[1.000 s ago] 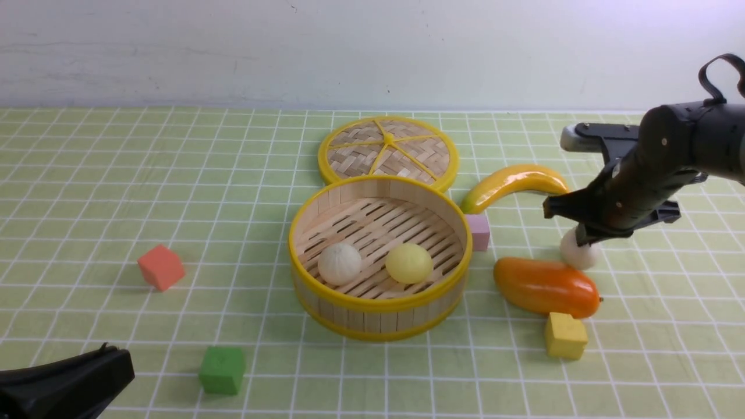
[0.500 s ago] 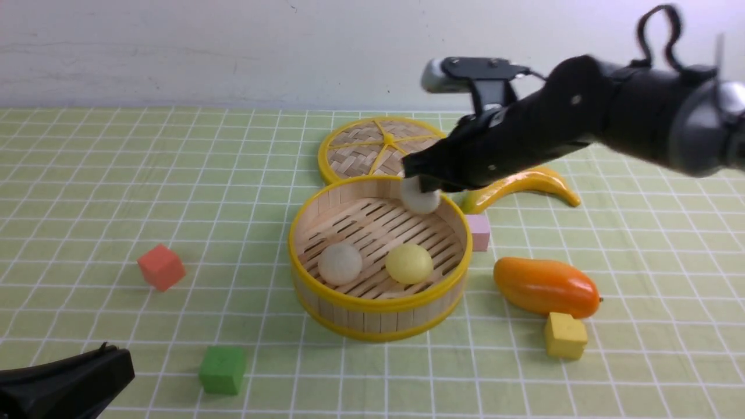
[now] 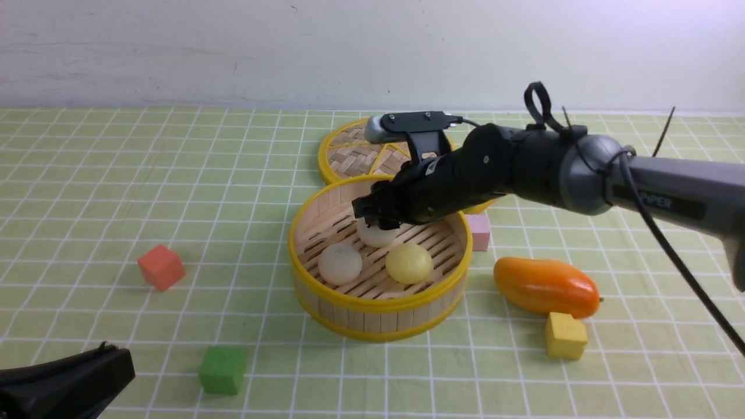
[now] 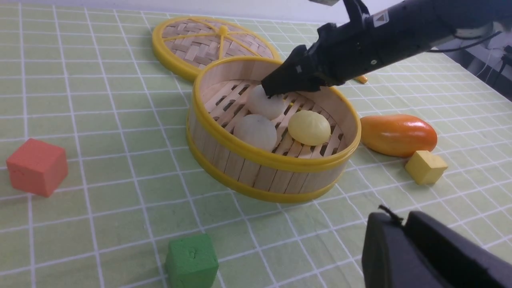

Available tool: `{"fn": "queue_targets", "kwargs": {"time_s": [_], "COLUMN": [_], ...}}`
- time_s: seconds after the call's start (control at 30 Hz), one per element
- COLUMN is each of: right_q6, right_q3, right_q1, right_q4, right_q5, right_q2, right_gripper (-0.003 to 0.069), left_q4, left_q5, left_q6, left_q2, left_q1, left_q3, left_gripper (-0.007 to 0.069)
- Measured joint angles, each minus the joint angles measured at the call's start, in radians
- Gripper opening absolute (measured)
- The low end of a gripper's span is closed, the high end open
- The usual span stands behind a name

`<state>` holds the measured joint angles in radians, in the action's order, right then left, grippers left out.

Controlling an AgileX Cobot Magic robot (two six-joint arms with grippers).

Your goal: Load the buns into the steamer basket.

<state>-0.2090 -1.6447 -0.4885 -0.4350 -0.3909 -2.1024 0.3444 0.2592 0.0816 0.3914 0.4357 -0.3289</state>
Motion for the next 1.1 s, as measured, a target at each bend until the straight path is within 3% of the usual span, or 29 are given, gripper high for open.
{"fn": "queue_targets", "kwargs": {"time_s": [0.1,0.2,0.3,0.37,0.4,0.43,0.57,0.6,0.63,0.9,1.1], "right_q6": [0.004,0.056,0.131,0.231,0.237,0.279,0.339,0.342,0.351,0.357,0.360], "right_q3": [0.000,0.000,0.025,0.110,0.118,0.176,0.340,0.363,0.423,0.605,0.633], "right_q1": [0.000,0.002,0.002,0.002,0.002,0.005,0.008,0.008,0.008,0.008,0.008], "right_q4": [0.037,0.113,0.212,0.311,0.323,0.354,0.388,0.387,0.389,0.377,0.370], "right_q5": [-0.102,-0.280,-0.395,-0.493,-0.498,-0.522,-0.540,-0.542,-0.541,-0.602,-0.762], "right_q2": [0.097,0.247,0.359,0.492,0.501,0.561,0.718,0.733,0.789,0.986,1.074], "right_gripper": [0.0511,0.0516,0.0465,0.0349,0.0340,0.0260,0.0082,0.0074,0.0004,-0.0020,-0.0019], "left_q4": [0.000,0.000,0.000,0.000,0.000,0.000,0.000,0.000,0.000,0.000,0.000], "left_q5": [0.000,0.000,0.000,0.000,0.000,0.000,0.000,0.000,0.000,0.000,0.000], "left_q6": [0.000,0.000,0.000,0.000,0.000,0.000,0.000,0.000,0.000,0.000,0.000], "left_q2": [0.000,0.000,0.000,0.000,0.000,0.000,0.000,0.000,0.000,0.000,0.000], "left_q1": [0.000,0.000,0.000,0.000,0.000,0.000,0.000,0.000,0.000,0.000,0.000], "left_q3": [0.000,0.000,0.000,0.000,0.000,0.000,0.000,0.000,0.000,0.000,0.000], "left_gripper": [0.0057,0.0057,0.0059,0.0063,0.0064,0.0066,0.0072,0.0072,0.0074,0.0078,0.0086]}}
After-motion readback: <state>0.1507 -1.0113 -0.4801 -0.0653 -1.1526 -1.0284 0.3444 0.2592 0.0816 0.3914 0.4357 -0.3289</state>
